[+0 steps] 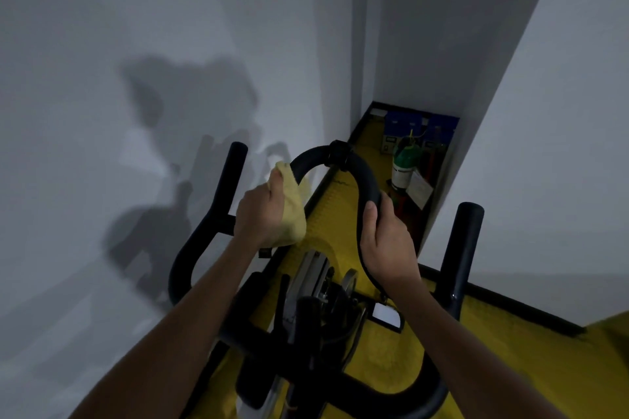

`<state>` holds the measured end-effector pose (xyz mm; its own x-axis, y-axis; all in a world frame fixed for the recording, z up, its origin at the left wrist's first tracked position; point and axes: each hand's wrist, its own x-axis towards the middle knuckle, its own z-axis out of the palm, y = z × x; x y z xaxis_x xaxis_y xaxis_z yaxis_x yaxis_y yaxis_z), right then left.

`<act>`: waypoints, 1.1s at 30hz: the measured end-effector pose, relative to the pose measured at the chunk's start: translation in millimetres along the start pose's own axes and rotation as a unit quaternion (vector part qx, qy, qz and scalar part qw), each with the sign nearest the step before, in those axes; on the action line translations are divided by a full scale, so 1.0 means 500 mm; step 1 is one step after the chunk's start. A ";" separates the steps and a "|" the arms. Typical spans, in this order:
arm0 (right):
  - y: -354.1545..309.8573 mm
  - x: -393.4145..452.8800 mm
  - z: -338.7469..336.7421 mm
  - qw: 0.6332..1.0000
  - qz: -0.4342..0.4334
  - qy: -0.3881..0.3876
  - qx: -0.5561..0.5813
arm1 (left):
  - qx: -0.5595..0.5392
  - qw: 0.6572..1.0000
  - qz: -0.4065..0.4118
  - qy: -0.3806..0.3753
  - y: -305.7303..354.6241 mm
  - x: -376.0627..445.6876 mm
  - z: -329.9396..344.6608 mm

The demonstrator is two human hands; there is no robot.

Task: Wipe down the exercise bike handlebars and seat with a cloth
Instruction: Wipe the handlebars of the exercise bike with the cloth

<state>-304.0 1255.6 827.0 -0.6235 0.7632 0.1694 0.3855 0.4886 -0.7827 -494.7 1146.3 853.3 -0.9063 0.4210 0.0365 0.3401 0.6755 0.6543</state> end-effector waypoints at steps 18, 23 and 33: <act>0.002 -0.003 -0.001 1.000 0.003 0.016 0.015 | -0.063 0.997 0.038 0.005 0.045 -0.029 -0.001; -0.001 -0.010 -0.006 0.998 -0.026 0.035 0.035 | -0.041 0.998 0.048 -0.015 0.047 -0.020 -0.025; -0.108 0.029 -0.077 0.993 -0.101 -0.026 0.050 | -0.264 0.962 0.058 0.027 0.217 -0.030 -0.124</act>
<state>-307.7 1256.3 894.9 -0.7169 0.6298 0.2991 0.1809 0.5823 -0.7926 -459.9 1175.8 970.4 -0.8865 0.4334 0.1618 0.2776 0.2186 0.9355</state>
